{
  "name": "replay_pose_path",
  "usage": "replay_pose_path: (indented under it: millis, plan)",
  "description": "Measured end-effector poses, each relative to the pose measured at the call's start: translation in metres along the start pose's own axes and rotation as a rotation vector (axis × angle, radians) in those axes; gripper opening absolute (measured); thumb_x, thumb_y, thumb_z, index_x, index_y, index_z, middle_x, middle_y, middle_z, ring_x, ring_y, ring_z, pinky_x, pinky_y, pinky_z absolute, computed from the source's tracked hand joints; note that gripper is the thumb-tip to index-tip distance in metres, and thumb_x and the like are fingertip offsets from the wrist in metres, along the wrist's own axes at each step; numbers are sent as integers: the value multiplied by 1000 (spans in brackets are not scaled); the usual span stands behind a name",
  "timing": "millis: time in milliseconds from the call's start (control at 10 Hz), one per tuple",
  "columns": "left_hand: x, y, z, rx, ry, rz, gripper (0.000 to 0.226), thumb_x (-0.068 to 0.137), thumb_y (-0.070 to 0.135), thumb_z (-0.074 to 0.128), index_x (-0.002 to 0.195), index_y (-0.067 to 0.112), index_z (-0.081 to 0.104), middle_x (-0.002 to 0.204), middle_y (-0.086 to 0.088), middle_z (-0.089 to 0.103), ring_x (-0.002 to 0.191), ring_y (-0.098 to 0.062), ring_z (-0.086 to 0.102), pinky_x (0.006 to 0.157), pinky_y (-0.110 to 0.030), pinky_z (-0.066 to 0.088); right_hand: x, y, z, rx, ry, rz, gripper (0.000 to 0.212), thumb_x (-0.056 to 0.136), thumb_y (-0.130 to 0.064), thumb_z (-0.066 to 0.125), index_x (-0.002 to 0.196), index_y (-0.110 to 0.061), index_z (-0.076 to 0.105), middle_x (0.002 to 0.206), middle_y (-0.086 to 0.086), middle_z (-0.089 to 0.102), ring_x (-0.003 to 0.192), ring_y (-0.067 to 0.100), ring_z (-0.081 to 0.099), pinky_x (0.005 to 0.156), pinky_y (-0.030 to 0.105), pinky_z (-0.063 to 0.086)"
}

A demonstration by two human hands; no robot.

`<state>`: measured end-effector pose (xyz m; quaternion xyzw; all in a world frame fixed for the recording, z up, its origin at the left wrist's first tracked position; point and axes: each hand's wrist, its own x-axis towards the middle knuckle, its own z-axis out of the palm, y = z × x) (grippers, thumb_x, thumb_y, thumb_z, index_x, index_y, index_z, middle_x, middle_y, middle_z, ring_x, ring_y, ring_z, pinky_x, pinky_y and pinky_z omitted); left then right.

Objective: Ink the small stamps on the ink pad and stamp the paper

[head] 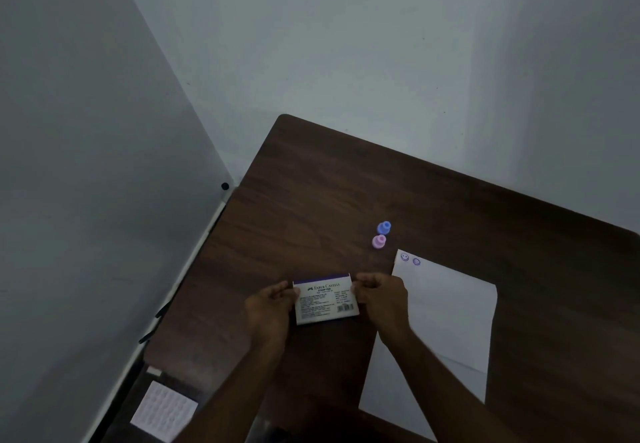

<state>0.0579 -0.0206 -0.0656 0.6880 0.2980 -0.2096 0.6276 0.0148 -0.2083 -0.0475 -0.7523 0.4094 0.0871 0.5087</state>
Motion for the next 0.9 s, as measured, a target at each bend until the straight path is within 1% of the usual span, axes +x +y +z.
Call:
replay_pose_path:
  millis: [100, 300, 400, 500, 600, 700, 800, 900]
  plan:
    - [-1, 1, 0, 55, 0, 22, 31, 77, 12, 77, 107, 8, 69, 91, -8, 74, 83, -22, 72, 79, -44, 59, 2, 2, 1, -13, -3, -1, 15, 83, -16, 69, 98, -18, 68, 98, 2, 73, 85, 10, 68, 77, 36, 60]
    - [-2, 3, 1, 138, 22, 48, 29, 80, 17, 75, 107, 8, 69, 91, -5, 74, 82, -19, 71, 78, -42, 60, 3, 3, 4, -45, -1, -4, 15, 83, -18, 68, 98, -18, 68, 98, 1, 73, 82, 7, 67, 72, 28, 59]
    - [-2, 4, 0, 166, 32, 57, 28, 80, 17, 74, 106, 9, 69, 88, -4, 74, 78, -18, 71, 75, -40, 60, 1, 1, 5, -60, 0, -30, 10, 84, -17, 66, 94, -20, 67, 98, 0, 72, 79, 5, 65, 67, 21, 56]
    - [-1, 4, 1, 169, 27, 55, 28, 81, 16, 74, 107, 8, 69, 88, -3, 73, 78, -17, 71, 73, -37, 60, -2, -1, 6, -98, -6, -56, 13, 85, -16, 66, 81, -29, 62, 97, 0, 72, 74, 2, 62, 62, 15, 51]
    - [1, 3, 0, 186, 26, 57, 29, 80, 17, 75, 107, 8, 69, 87, -2, 74, 77, -15, 71, 73, -37, 60, -2, -1, 8, -135, 0, -85, 8, 85, -13, 65, 87, -20, 65, 99, 2, 71, 78, 5, 62, 65, 16, 52]
    - [1, 4, -1, 311, 29, 113, 33, 80, 22, 75, 111, 12, 68, 94, 0, 74, 85, -14, 69, 81, -40, 58, -2, -4, 8, -184, 19, -89, 8, 86, -12, 62, 87, -19, 65, 96, -1, 70, 79, 4, 61, 61, 11, 46]
    - [3, 13, -3, 523, 150, 397, 30, 85, 31, 67, 112, 18, 69, 102, 1, 73, 93, -14, 68, 85, -30, 54, -2, -19, 6, -216, 100, -171, 10, 89, -20, 58, 91, -24, 66, 87, -10, 64, 77, 0, 59, 56, 6, 35]
    - [1, 30, -1, 626, 182, 687, 35, 96, 42, 46, 118, 22, 65, 112, 4, 68, 104, -12, 63, 87, -22, 46, -7, -35, 0, -230, 118, -319, 16, 89, -29, 56, 103, -25, 63, 97, -9, 62, 92, 3, 59, 73, 11, 38]
